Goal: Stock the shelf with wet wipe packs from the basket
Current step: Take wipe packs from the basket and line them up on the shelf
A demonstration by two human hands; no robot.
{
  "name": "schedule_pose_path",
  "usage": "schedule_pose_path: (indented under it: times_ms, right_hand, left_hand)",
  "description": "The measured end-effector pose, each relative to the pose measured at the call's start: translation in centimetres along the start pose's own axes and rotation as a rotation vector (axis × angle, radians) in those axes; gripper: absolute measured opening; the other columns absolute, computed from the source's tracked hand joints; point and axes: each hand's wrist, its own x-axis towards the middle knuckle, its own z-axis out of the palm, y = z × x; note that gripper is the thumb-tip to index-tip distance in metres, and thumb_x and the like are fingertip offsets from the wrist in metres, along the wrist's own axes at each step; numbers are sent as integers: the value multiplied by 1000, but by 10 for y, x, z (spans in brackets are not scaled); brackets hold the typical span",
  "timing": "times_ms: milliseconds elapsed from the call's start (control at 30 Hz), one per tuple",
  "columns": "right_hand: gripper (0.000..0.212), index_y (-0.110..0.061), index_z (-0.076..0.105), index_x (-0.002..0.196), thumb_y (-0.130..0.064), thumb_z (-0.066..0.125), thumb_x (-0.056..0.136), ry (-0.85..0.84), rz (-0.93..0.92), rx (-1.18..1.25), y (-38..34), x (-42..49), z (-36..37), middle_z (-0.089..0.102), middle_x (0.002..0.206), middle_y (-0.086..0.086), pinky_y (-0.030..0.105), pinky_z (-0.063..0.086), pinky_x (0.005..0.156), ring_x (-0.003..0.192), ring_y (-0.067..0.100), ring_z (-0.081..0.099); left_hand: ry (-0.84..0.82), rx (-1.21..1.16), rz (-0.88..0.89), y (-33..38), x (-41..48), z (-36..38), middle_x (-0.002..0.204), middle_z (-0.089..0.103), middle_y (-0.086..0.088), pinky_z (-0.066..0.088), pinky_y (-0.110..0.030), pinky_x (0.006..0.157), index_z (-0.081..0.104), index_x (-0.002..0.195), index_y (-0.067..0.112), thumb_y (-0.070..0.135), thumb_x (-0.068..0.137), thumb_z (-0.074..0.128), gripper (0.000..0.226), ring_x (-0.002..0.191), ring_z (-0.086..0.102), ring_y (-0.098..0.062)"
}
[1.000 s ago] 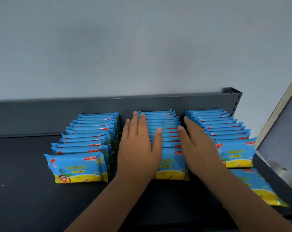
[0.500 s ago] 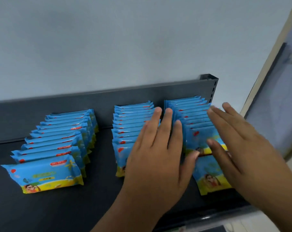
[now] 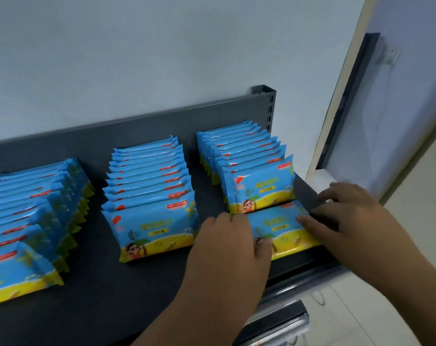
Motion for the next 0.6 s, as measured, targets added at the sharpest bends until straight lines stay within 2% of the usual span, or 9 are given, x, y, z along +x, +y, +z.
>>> schedule_pose_path:
  times_ms: [100,200,267,333,367,433,500,600]
  right_hand:
    - [46,-26,79,97,-65,59,83,-16,37,133,-4,0,-1,63,109,-13,36,50,85,107,12,56]
    - [25,-33,75,97,-45,79,75,-33,60,322,-6,-2,-6,61,117,-24,20,44,86,111,3,58]
    - [24,-39,73,91,-35,86,72,-16,72,392,-7,-5,-9,65,114,-29,9,42,82,108,-3,60]
    - [32,-43,71,88,-28,91,68,-9,112,485,-8,-8,-13,67,103,-32,2,42,76,99,-10,62]
    - [36,-43,72,88,-24,93,66,-4,127,520,-7,-9,-14,68,98,-32,-1,41,73,94,-12,63]
    - [41,-41,73,87,-18,96,62,34,120,527,-5,-9,-15,71,87,-25,-1,42,69,86,-5,66]
    - [43,-40,72,86,-15,96,61,81,94,505,-6,-6,-15,72,85,-20,4,45,68,82,5,67]
    - [43,-37,67,85,-11,94,64,157,82,518,-6,4,-10,70,87,-20,8,49,65,82,8,67]
  left_hand:
    - [-7,-94,-29,3,-1,-6,97,51,9,44,-30,81,51,101,30,58,98,50,28,93,47,-13]
    - [-10,-134,-28,6,-4,-9,98,53,13,45,-27,79,53,108,32,52,100,50,22,89,51,-11]
    - [27,-159,-15,7,-8,-5,95,58,14,49,-25,70,56,105,32,44,96,59,15,82,57,-9]
    - [112,-218,-4,5,-10,0,91,62,15,53,-23,60,57,101,32,37,82,68,22,77,63,-5]
    - [144,-250,7,4,-10,3,95,63,14,56,-25,60,58,103,31,34,79,68,27,79,66,-6]
    - [163,-269,27,2,-9,10,112,66,9,59,-28,71,63,111,27,32,81,66,31,93,69,-12]
    - [164,-260,49,1,-8,13,136,60,2,56,-28,86,66,119,23,37,85,58,38,112,67,-18]
    - [125,-301,43,7,-5,13,163,30,8,39,-20,103,56,132,30,46,88,49,47,140,45,-10]
